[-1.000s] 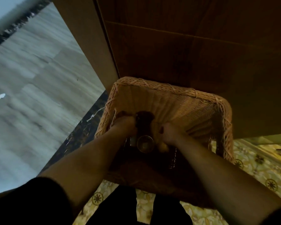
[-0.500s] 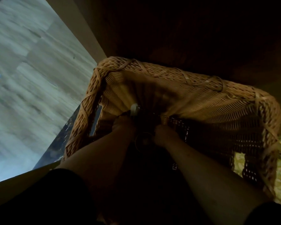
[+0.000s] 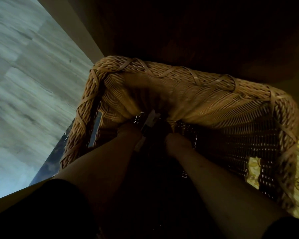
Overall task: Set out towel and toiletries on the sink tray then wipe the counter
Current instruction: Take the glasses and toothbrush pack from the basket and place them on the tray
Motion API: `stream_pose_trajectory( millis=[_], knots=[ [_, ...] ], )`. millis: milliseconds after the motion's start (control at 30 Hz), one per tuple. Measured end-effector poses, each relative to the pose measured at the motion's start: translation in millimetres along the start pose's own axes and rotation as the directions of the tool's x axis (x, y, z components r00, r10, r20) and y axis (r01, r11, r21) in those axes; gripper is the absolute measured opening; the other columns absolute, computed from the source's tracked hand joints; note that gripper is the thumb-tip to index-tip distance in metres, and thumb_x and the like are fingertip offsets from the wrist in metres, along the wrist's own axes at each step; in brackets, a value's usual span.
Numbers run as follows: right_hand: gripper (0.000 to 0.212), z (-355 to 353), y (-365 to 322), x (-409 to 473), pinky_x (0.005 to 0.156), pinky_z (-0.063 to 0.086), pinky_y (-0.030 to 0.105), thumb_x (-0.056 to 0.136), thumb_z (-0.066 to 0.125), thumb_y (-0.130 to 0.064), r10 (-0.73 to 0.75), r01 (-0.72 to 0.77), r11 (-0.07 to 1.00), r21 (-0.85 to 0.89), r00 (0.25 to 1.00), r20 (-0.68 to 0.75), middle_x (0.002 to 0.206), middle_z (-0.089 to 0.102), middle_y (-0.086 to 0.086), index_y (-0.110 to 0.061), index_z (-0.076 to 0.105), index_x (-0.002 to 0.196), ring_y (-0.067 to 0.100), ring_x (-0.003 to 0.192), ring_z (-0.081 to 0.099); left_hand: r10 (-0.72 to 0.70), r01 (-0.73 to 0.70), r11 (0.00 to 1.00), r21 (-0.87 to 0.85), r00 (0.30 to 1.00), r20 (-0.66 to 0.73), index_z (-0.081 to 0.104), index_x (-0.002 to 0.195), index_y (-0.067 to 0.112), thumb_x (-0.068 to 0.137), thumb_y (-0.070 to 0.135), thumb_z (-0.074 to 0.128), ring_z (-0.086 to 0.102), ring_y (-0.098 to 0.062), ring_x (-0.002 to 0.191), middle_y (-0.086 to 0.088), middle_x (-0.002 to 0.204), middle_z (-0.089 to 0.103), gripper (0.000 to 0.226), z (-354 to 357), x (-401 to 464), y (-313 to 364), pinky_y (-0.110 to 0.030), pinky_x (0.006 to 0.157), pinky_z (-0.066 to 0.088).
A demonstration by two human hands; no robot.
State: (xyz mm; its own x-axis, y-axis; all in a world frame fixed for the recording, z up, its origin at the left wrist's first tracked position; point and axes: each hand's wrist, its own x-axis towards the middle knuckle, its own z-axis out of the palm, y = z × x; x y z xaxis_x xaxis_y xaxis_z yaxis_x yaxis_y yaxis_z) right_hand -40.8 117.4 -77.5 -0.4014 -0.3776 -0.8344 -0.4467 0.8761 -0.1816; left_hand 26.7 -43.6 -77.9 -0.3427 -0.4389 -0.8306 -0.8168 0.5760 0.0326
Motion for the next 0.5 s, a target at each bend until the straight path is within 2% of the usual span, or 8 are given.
stream_pose_trajectory(
  millis=[100,167,233,300,433,500],
  knots=[
    [0.036,-14.8,4.9,-13.4,0.102,0.05,0.043,0.099,0.056,-0.016,0.014,-0.014,1.0,-0.019,1.0,-0.005,0.141,0.058,0.014,-0.012,0.062,0.134,0.032,0.128,0.056,0.02,-0.02,1.0,0.004,0.999,-0.049,0.042,0.145,0.006,0.102,0.027,0.05,0.043,-0.032,0.137,-0.016,0.151,0.043,0.048,-3.3,-7.9,-1.4,-0.042,0.11,0.041],
    [0.038,-27.1,7.8,-26.7,0.104,0.048,0.043,0.1,0.056,-0.021,0.009,-0.01,1.0,-0.029,1.0,-0.023,0.145,0.054,0.013,-0.014,0.06,0.137,0.032,0.131,0.053,0.049,-0.054,0.996,-0.065,0.996,-0.077,0.039,0.149,0.011,0.101,0.033,0.051,0.043,-0.031,0.139,-0.014,0.153,0.042,0.054,-9.0,-16.8,-1.7,-0.041,0.11,0.04],
    [0.041,-41.7,10.4,-45.4,0.106,0.047,0.043,0.102,0.054,-0.023,-0.003,0.0,0.999,-0.037,0.997,-0.078,0.147,0.051,0.013,-0.013,0.056,0.141,0.032,0.133,0.051,0.095,-0.119,0.974,-0.194,0.987,-0.126,0.049,0.144,0.012,0.1,0.034,0.054,0.049,-0.032,0.133,-0.014,0.147,0.051,0.049,-15.8,-31.0,-0.4,-0.041,0.109,0.042],
    [0.041,-58.1,12.4,-66.2,0.103,0.049,0.04,0.102,0.053,-0.022,-0.043,0.038,0.999,-0.038,0.988,-0.147,0.143,0.054,0.015,-0.009,0.054,0.141,0.031,0.128,0.055,0.144,-0.181,0.964,-0.196,0.971,-0.19,0.056,0.138,0.01,0.1,0.028,0.056,0.053,-0.035,0.129,-0.015,0.141,0.056,0.042,-21.8,-44.9,0.9,-0.042,0.105,0.043],
    [0.021,-94.9,15.2,-109.3,0.077,0.052,0.034,0.1,0.056,-0.021,-0.091,0.092,0.996,-0.007,0.975,-0.203,0.115,0.07,0.012,-0.011,0.067,0.115,0.028,0.102,0.067,0.133,-0.15,0.988,-0.045,0.955,-0.266,0.064,0.124,0.009,0.098,0.037,0.058,0.065,-0.034,0.109,-0.016,0.12,0.068,0.039,-46.4,-89.1,3.0,-0.042,0.087,0.054],
    [0.014,-114.2,19.3,-131.8,0.071,0.051,0.034,0.099,0.056,-0.024,-0.103,0.112,0.993,0.026,0.966,-0.238,0.101,0.07,0.007,-0.017,0.067,0.102,0.025,0.09,0.066,0.118,-0.13,0.991,-0.021,0.947,-0.3,0.065,0.12,0.008,0.097,0.038,0.059,0.067,-0.031,0.103,-0.015,0.114,0.069,0.038,-59.8,-116.9,6.1,-0.04,0.086,0.056]
  ],
)
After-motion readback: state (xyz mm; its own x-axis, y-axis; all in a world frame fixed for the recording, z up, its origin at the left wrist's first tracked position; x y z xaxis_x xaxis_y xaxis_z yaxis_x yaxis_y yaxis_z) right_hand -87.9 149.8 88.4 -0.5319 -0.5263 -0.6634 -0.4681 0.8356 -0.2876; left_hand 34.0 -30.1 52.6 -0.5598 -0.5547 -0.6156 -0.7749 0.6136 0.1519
